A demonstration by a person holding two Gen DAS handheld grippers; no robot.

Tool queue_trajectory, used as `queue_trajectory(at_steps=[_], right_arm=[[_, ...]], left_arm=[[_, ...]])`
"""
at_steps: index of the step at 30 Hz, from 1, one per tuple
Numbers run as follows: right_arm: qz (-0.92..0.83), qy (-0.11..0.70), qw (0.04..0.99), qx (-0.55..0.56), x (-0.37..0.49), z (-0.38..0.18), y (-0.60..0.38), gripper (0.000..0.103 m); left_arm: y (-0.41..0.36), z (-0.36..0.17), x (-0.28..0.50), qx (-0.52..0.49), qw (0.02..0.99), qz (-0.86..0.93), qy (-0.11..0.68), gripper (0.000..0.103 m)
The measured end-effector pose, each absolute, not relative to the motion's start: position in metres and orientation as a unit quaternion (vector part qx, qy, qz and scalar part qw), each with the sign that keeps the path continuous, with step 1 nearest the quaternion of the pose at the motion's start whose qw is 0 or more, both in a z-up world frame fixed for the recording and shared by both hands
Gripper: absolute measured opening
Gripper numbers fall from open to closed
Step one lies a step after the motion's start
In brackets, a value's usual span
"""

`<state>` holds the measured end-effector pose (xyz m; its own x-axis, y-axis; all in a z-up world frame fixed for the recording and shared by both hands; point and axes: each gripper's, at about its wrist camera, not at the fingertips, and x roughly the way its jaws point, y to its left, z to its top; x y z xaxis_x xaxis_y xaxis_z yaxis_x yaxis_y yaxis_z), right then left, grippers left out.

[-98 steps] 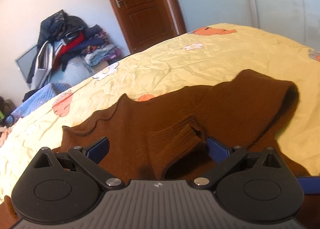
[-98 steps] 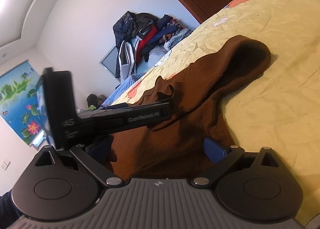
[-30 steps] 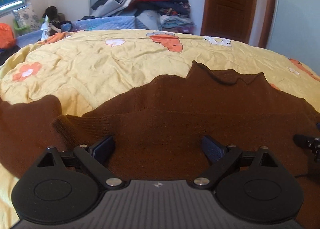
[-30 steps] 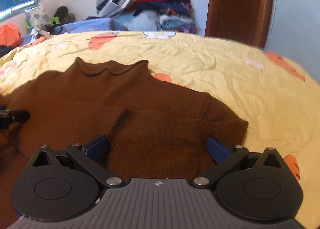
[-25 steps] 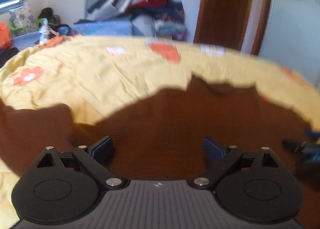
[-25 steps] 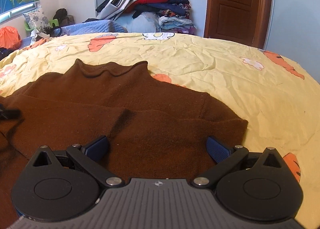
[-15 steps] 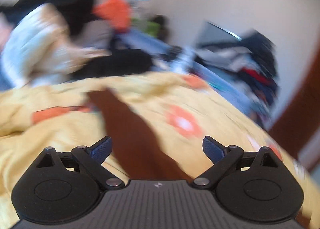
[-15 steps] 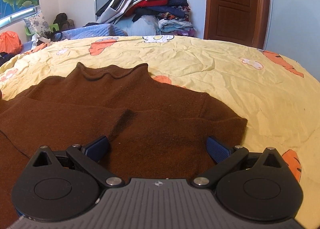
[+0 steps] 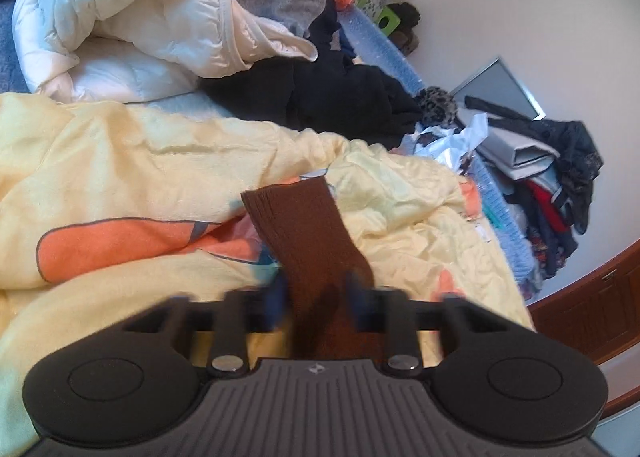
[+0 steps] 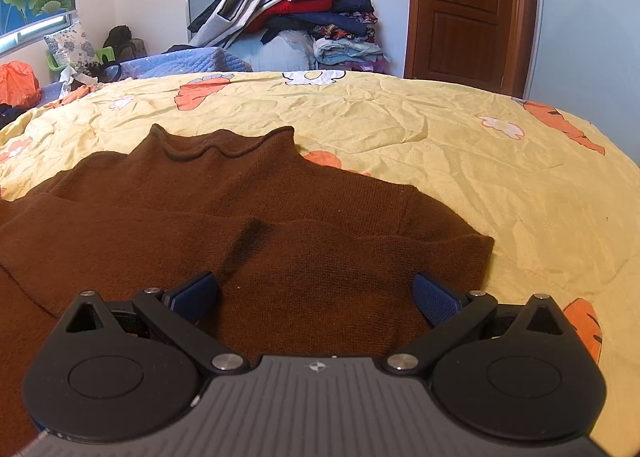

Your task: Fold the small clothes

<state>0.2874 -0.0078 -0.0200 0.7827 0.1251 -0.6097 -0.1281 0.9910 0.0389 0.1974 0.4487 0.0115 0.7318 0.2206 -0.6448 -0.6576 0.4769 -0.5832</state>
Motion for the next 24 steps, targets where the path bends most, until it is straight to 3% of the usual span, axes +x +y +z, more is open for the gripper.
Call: queue_trajectory(at_steps=[7, 14, 18, 20, 24], right_arm=[[0.068, 0.317, 0.946, 0.003, 0.246, -0.038, -0.045, 0.103], [0.066, 0.310, 0.948, 0.014, 0.132, -0.050, -0.109, 0.103], [0.070, 0.307, 0.949, 0.026, 0.118, -0.050, -0.165, 0.103], [0.074, 0.305, 0.949, 0.037, 0.102, -0.051, -0.208, 0.103], [0.088, 0.298, 0.948, 0.072, 0.093, -0.053, -0.269, 0.103]], left_arm=[[0.401, 0.063, 0.192, -0.316, 0.877, 0.277, 0.231, 0.004], [0.183, 0.140, 0.181, -0.157, 0.970, 0.043, 0.179, 0.004], [0.033, 0.108, 0.166, -0.074, 0.946, -0.181, 0.260, 0.006], [-0.022, 0.077, 0.151, -0.006, 0.932, -0.202, 0.301, 0.007], [-0.041, 0.043, 0.110, 0.033, 0.930, -0.179, 0.319, 0.009]])
